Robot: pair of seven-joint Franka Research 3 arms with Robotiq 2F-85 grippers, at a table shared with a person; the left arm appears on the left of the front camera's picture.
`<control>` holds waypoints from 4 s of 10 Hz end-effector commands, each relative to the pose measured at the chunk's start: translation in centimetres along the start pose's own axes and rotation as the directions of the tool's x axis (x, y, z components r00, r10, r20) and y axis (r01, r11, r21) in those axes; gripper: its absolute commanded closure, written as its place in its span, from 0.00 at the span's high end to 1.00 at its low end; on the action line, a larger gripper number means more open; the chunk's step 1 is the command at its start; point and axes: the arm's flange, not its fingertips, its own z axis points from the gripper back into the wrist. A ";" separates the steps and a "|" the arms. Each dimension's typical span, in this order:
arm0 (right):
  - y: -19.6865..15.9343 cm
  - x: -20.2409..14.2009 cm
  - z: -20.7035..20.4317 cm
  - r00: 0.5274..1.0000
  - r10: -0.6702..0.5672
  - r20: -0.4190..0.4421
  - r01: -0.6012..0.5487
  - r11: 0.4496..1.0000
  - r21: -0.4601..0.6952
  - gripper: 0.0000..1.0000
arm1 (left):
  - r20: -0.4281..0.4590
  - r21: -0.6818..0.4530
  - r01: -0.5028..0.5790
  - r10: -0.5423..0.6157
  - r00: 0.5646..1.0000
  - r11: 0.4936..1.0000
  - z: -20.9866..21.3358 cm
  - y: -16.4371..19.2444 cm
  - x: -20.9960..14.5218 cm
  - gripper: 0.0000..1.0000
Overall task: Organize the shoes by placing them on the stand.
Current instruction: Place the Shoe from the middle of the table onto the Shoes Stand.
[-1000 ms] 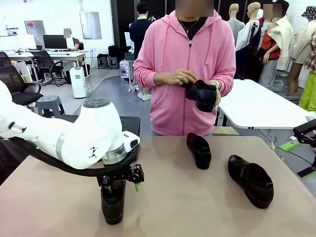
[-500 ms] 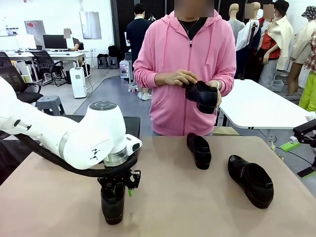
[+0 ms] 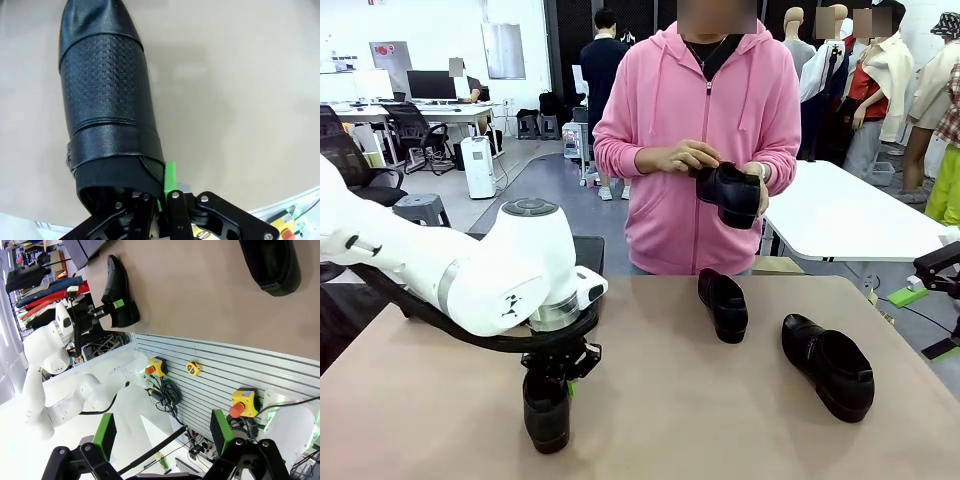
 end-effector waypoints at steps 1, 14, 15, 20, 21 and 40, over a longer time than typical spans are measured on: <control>0.3 0.1 0.4 1.000 0.021 -0.003 -0.021 0.999 0.026 1.00 | 0.045 0.047 0.040 -0.042 0.998 0.998 3.4 1.0 -0.2 0.00; 0.3 0.1 0.4 1.000 0.021 -0.003 -0.021 0.999 0.026 1.00 | 0.233 0.153 -0.006 -0.031 0.972 0.988 21.6 21.5 -3.8 0.00; 0.3 0.1 0.4 1.000 0.021 -0.003 -0.021 0.999 0.026 1.00 | 0.225 0.148 0.006 -0.040 0.973 0.989 20.5 22.4 -3.9 0.00; 0.3 0.1 0.4 1.000 0.021 -0.003 -0.021 0.999 0.026 1.00 | 0.282 0.154 0.181 -0.218 0.934 0.971 16.5 25.5 17.2 0.00; 0.3 0.1 0.4 1.000 0.021 -0.003 -0.021 0.999 0.026 1.00 | 0.275 0.183 0.146 -0.194 0.942 0.972 14.9 25.5 20.4 0.00; 0.3 0.1 0.4 1.000 0.021 -0.003 -0.021 0.999 0.026 1.00 | 0.312 0.239 0.074 -0.149 0.938 0.968 8.2 26.3 25.6 1.00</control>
